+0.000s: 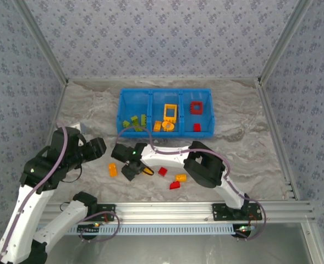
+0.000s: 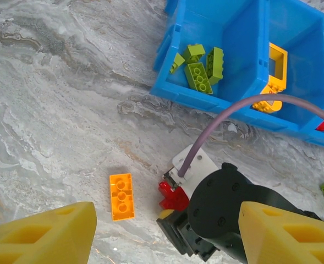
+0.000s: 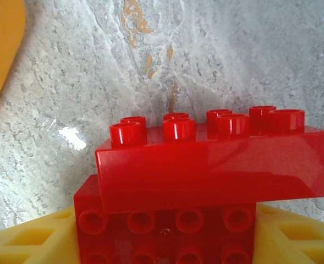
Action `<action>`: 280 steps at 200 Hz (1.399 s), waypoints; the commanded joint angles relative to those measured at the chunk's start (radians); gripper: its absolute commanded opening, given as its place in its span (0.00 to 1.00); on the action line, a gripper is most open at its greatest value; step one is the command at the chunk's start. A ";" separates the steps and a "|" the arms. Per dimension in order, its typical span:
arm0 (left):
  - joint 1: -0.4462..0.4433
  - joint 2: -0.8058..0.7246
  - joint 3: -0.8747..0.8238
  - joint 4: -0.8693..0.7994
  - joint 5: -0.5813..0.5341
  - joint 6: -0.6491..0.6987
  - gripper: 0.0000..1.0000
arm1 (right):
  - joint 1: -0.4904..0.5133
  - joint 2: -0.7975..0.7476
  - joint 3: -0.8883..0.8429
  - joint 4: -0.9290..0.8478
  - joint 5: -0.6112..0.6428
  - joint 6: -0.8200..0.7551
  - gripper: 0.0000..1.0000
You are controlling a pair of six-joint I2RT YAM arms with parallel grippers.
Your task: Sort the legos into containers by color
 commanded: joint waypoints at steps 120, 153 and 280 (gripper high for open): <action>-0.013 -0.018 -0.034 0.124 0.648 -0.127 0.69 | -0.219 -0.688 -0.403 -0.066 0.099 0.085 0.58; -0.176 0.115 -0.034 0.309 0.535 -0.158 0.69 | -0.460 -0.807 -0.490 -0.083 0.076 0.023 0.58; -0.693 0.570 0.137 0.619 -0.049 -0.101 0.66 | -0.838 -0.181 -0.020 -0.095 0.046 0.004 0.58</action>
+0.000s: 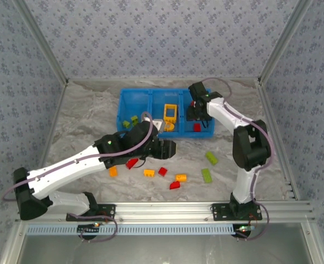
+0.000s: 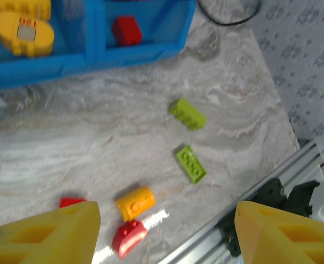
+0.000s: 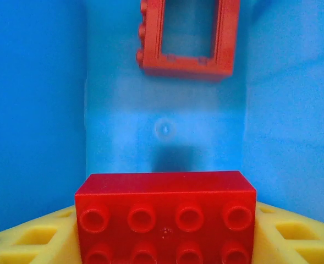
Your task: Sort the legos into containers by color
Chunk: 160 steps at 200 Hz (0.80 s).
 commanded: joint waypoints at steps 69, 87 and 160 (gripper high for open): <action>-0.032 0.023 0.063 0.029 -0.128 0.060 0.66 | -0.008 0.232 0.220 -0.115 0.067 0.112 0.69; -0.034 0.010 0.057 0.013 -0.140 0.056 0.66 | -0.006 0.237 0.239 -0.122 0.070 0.112 0.74; -0.034 -0.093 0.006 -0.141 -0.260 -0.002 0.66 | 0.050 0.063 0.280 -0.142 0.141 0.110 0.74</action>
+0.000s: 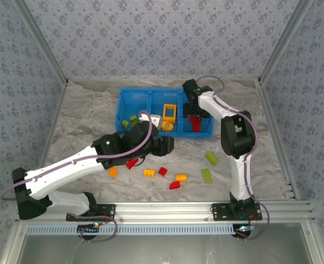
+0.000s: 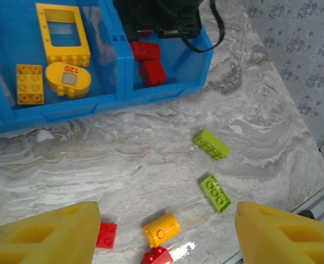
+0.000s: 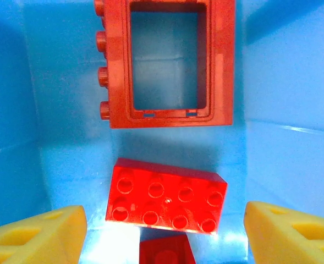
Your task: Sort the legos into containers by color
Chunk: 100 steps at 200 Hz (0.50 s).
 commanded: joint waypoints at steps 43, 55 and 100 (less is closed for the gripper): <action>0.037 -0.164 -0.072 -0.310 -0.165 -0.154 0.66 | 0.150 -0.418 -0.066 0.050 0.184 -0.011 0.67; 0.085 -0.206 -0.123 -0.381 -0.157 -0.191 0.66 | 0.218 -0.523 -0.168 0.133 0.177 -0.046 0.66; 0.359 -0.365 -0.420 -0.465 0.052 -0.209 0.70 | 0.585 -0.850 -0.646 0.532 -0.100 -0.142 0.70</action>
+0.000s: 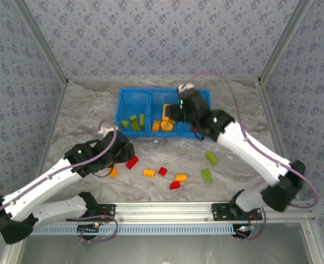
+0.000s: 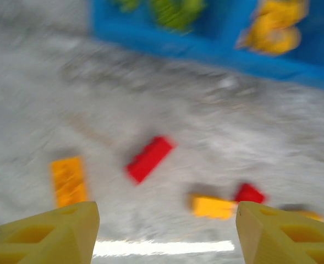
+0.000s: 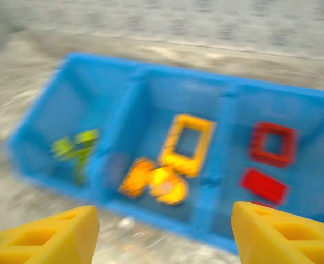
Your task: Sort the legos into containers by color
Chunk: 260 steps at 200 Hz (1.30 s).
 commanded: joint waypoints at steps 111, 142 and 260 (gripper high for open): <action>0.355 0.163 -0.361 0.219 0.299 0.142 0.71 | 0.601 0.024 -0.391 0.429 -0.139 0.054 0.77; 0.364 0.219 -0.385 0.274 0.266 0.141 0.62 | 0.599 0.037 -0.370 0.399 -0.137 0.046 0.76; 0.338 0.196 -0.279 0.211 0.174 0.189 0.23 | 0.581 0.013 -0.333 0.329 -0.039 0.062 0.74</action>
